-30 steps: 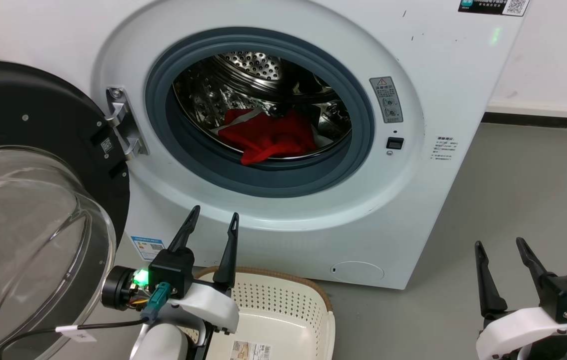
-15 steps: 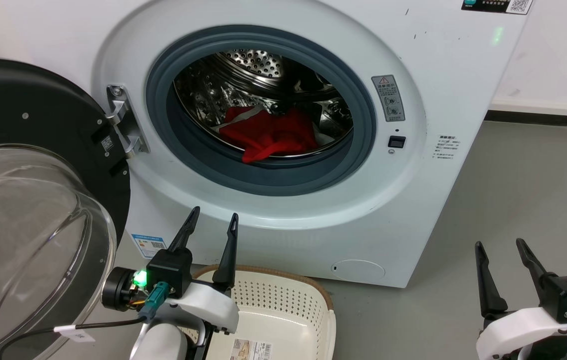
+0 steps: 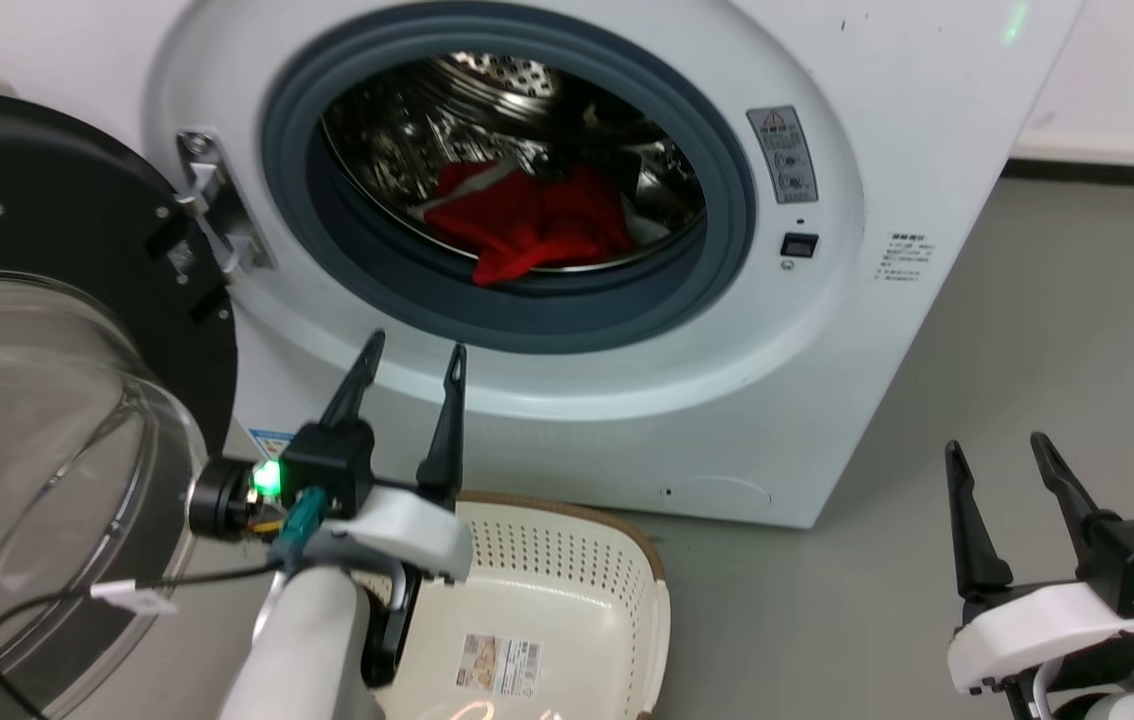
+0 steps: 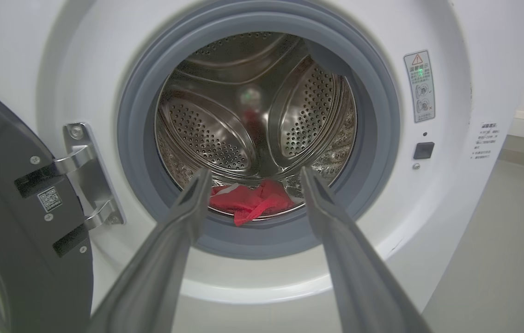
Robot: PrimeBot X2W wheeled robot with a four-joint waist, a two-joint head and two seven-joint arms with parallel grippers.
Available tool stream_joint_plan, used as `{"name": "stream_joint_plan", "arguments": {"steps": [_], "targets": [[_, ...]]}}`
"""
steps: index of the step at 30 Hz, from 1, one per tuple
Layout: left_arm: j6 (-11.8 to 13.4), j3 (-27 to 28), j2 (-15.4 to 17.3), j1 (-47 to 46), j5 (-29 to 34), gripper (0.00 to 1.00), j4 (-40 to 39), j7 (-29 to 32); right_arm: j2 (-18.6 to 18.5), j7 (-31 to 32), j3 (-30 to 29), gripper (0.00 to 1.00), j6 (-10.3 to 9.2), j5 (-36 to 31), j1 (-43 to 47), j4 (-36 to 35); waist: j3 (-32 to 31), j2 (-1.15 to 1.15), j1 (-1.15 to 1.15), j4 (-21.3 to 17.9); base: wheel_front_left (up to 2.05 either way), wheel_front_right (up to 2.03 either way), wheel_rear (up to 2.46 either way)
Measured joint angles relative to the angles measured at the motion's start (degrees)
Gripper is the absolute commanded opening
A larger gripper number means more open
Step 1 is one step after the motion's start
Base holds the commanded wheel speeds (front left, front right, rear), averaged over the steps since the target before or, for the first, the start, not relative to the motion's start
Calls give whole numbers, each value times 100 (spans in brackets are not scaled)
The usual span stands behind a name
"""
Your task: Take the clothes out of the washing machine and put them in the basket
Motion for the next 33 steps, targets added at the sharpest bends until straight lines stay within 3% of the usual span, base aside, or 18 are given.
{"name": "stream_joint_plan", "arguments": {"steps": [9,21,33], "targets": [[-31,130,56,-1238,91,100,528,-1,-3,94,227,100,0,-4,-361,-411,726,0,0,-249,0,0,0],[-138,294,569,-3477,149,100,2432,45,-8,-177,748,100,0,292,-1036,-389,2019,0,1,-781,0,0,0],[-330,105,1079,-5353,268,100,3944,1042,-10,-611,1218,100,0,701,-1598,88,2970,0,1,-1503,0,0,0]]}}
